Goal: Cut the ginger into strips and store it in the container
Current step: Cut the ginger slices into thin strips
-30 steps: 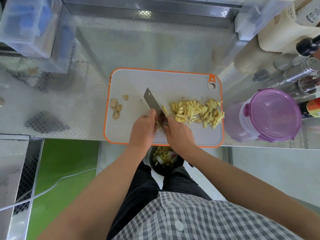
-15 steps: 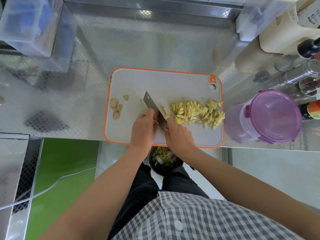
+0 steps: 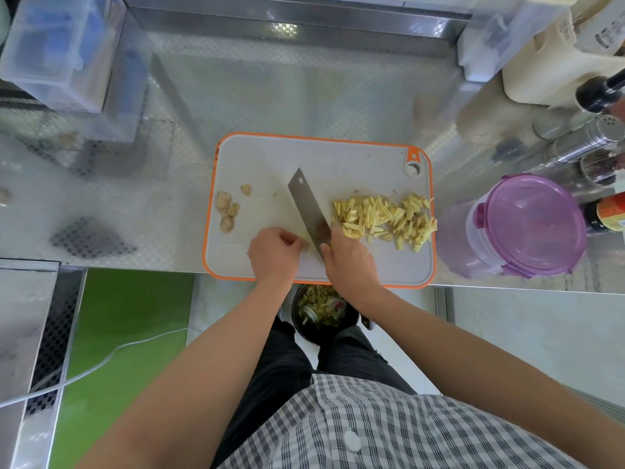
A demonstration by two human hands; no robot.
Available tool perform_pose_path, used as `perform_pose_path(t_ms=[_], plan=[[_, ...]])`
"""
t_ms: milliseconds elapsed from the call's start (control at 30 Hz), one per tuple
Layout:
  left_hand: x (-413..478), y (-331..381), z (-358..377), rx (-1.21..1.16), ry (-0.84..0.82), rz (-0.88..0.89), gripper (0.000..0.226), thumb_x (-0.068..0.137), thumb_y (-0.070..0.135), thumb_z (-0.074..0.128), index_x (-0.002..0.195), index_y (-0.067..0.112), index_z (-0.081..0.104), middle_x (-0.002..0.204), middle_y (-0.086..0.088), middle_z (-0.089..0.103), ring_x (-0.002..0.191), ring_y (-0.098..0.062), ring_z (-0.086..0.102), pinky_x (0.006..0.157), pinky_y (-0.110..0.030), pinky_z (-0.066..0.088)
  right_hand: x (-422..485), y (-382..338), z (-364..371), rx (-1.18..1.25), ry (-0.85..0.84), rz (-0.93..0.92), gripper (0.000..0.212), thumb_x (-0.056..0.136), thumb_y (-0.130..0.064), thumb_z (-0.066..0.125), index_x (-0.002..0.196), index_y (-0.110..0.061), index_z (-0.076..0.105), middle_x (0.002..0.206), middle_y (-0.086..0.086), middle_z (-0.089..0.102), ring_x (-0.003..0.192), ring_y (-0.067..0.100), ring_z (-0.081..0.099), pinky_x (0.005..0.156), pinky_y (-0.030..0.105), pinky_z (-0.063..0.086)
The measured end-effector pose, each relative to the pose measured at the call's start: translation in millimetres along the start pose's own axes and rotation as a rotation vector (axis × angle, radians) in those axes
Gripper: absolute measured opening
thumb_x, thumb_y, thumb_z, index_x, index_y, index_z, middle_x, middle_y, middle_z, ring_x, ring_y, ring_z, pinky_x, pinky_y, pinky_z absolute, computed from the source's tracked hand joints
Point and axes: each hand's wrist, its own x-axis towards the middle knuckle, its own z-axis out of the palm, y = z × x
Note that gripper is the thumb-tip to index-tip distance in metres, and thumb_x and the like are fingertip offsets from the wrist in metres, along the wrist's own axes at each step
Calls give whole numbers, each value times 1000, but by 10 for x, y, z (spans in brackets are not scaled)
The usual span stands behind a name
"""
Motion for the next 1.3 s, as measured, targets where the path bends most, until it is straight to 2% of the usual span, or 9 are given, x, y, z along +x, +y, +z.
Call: perform_pose_path(t_ms=[67,167,433,533,633,833,967,1133,1300], plan=[[5,7,-13,-27,-7,-22,9,77,25,75,78,16,75,78,1,72,76,-17,64,65,-23,39,-2,20,-18,16,24,-11,29,101,-24,38,125,-8,39,83,11,59,78,33,59,60,34,38],[8,7,-15,-44,-13,-55,8,78,23,75,78,16,75,78,1,72,70,-14,60,65,-22,38,-56,20,-71,-12,5,-69,28,101,-25,38,124,-8,40,77,7,55,71,30,54,60,34,36],[-27,45,-36,-71,-7,-66,6,78,18,70,77,15,75,70,3,66,64,-12,54,62,-21,37,-72,-42,-111,-67,-66,-48,9,100,-21,39,99,-12,38,74,7,49,67,28,46,61,34,37],[-35,54,-37,-78,-5,-62,7,78,17,69,77,15,75,68,5,63,64,-12,55,61,-21,36,-59,-51,-93,-79,-79,-42,11,100,-21,39,93,-15,32,71,5,46,66,28,45,61,34,36],[-34,53,-37,-77,-6,-59,6,78,18,69,78,15,75,67,6,61,66,-10,54,60,-21,35,-36,-52,-55,-109,-69,-47,9,100,-21,39,100,-12,38,71,2,44,68,28,48,61,34,37],[-20,43,-39,-70,-14,-66,6,78,20,70,77,15,74,69,6,64,66,-11,56,63,-21,38,1,-35,-13,-35,15,-32,19,101,-24,37,112,-8,41,75,6,50,70,30,53,59,34,36],[-3,25,-34,-65,-23,-60,6,79,19,71,76,16,75,65,6,61,65,-12,57,61,-22,37,-84,-42,-41,-54,-14,-72,18,101,-23,37,111,-8,41,72,3,46,66,27,46,59,34,35],[-8,29,-31,-71,-24,-64,6,78,19,69,75,17,74,62,5,61,63,-13,56,60,-22,37,-79,-58,-44,-79,-44,-61,15,101,-22,38,108,-9,41,73,2,44,71,29,50,62,35,37],[-2,25,-24,-67,-20,-59,7,78,22,70,76,17,75,64,5,61,63,-13,56,59,-22,36,-26,-77,27,-87,-54,-41,23,101,-21,38,119,-8,40,76,3,45,80,33,57,62,34,35]])
